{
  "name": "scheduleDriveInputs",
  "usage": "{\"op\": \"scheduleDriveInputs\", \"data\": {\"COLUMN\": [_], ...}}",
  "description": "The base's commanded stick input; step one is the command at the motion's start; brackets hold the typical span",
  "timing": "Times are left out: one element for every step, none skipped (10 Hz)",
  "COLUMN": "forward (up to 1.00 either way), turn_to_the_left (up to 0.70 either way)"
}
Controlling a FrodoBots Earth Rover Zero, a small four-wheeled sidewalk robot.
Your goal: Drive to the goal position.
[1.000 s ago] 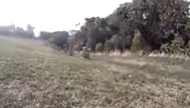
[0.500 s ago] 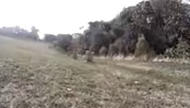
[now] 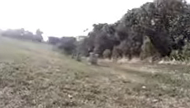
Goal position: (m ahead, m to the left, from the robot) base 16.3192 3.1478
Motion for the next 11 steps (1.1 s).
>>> {"op": "scheduleDriveInputs", "data": {"forward": [0.50, 0.50, 0.50, 0.50, 0.50, 0.50, 0.51, 0.64, 0.70, 0.70, 0.70], "turn_to_the_left": [0.08, 0.05, 0.04, 0.04, 0.04, 0.04, 0.04, 0.03, 0.01, 0.00, 0.00]}}
